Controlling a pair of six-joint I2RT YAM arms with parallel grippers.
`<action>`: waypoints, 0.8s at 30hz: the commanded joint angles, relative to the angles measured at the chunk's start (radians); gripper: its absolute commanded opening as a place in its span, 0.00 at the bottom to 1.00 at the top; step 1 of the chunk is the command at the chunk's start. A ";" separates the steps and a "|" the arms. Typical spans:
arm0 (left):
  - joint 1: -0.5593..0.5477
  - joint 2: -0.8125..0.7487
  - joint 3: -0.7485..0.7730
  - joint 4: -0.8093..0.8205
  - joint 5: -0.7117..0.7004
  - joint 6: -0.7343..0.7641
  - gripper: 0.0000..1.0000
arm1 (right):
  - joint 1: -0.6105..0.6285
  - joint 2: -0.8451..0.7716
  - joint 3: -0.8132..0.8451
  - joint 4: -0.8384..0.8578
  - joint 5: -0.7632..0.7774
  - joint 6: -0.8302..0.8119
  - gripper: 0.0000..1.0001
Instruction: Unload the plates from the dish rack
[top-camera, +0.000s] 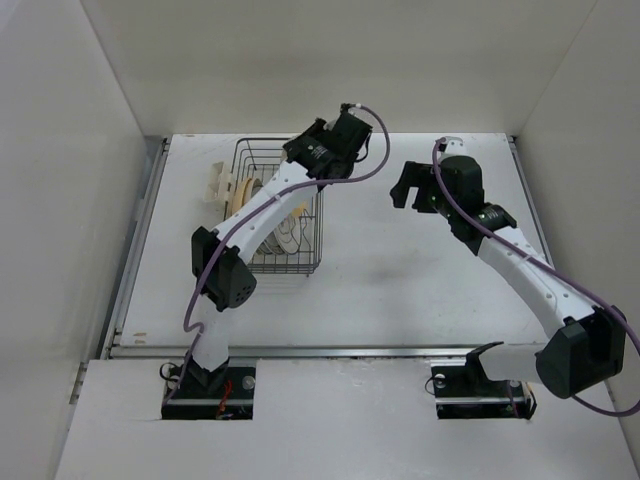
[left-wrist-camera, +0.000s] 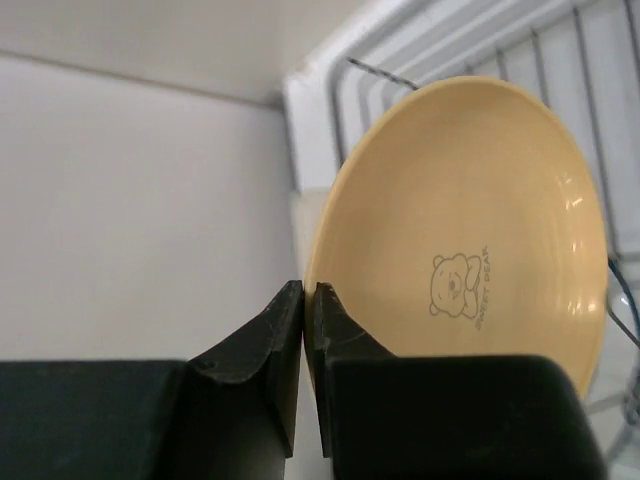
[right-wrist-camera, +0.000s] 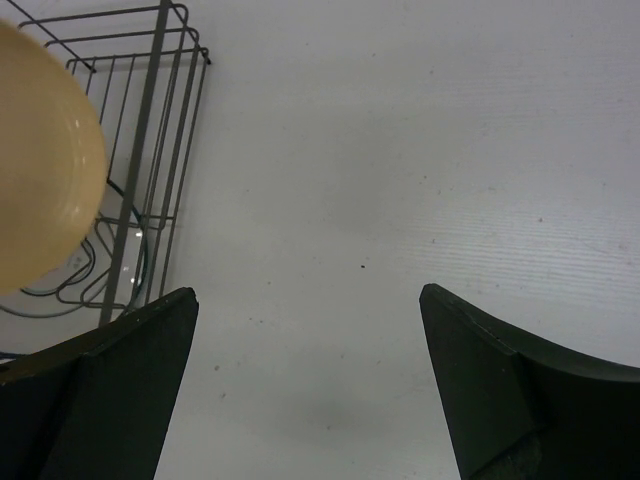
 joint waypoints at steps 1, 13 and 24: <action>-0.025 -0.140 0.009 0.459 -0.289 0.371 0.00 | -0.002 -0.023 0.062 0.040 -0.095 0.011 0.98; 0.048 -0.155 0.242 -0.009 0.182 -0.205 0.00 | -0.022 0.073 0.073 0.284 -0.423 0.181 0.99; 0.208 -0.259 0.023 -0.048 0.929 -0.443 0.00 | -0.072 0.233 0.015 0.469 -0.612 0.397 0.99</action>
